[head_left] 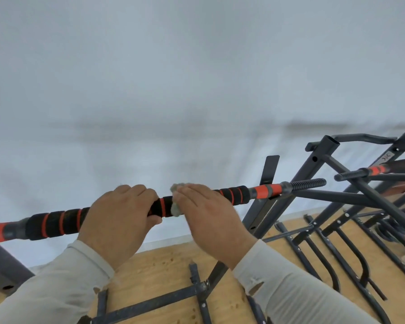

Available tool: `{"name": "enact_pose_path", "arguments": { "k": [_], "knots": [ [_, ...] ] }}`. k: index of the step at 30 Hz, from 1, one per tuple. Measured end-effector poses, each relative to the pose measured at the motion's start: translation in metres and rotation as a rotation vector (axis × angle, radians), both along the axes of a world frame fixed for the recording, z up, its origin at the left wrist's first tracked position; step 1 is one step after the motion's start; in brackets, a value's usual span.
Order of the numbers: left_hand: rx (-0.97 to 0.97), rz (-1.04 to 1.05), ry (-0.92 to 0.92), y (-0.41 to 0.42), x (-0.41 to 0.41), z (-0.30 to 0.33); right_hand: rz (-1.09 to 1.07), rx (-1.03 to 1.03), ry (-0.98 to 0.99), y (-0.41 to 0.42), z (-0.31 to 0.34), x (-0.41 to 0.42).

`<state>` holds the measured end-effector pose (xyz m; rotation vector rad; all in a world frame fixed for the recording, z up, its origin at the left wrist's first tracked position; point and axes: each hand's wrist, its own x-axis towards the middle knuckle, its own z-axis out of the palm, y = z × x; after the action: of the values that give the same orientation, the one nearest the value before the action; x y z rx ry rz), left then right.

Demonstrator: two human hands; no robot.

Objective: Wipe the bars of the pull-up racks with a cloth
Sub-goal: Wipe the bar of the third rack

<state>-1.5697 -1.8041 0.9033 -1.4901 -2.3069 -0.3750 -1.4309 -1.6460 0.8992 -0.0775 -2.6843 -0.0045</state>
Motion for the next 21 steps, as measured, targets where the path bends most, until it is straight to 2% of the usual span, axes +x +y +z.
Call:
{"name": "enact_pose_path", "arguments": {
  "k": [3,5,7,9,12,14,17,21],
  "knots": [
    [0.0,0.03,-0.014,0.0,0.002,-0.001,-0.165,0.116,-0.081,0.069,0.026,0.038],
    [0.004,0.047,-0.031,-0.001,0.003,-0.002,-0.337,0.129,-0.271,0.101,0.041,0.055],
    [-0.006,0.065,-0.044,-0.001,0.003,-0.002,-0.412,0.002,-0.369,0.11,0.035,0.057],
    [-0.016,0.077,-0.056,-0.001,0.005,-0.001,-0.41,-0.169,-0.256,0.099,0.022,0.049],
    [-0.031,0.096,-0.064,-0.001,0.008,0.0,-0.368,-0.18,-0.056,0.062,0.003,0.024],
    [-0.043,0.108,-0.082,-0.002,0.011,0.001,-0.233,-0.215,0.049,0.032,-0.005,0.005],
    [-0.07,0.141,-0.097,-0.003,0.015,0.005,-0.065,-0.146,0.12,0.011,-0.016,-0.008],
    [-0.078,0.169,-0.1,-0.002,0.02,0.008,0.073,-0.06,0.094,0.051,-0.007,0.018]
  ]
}}
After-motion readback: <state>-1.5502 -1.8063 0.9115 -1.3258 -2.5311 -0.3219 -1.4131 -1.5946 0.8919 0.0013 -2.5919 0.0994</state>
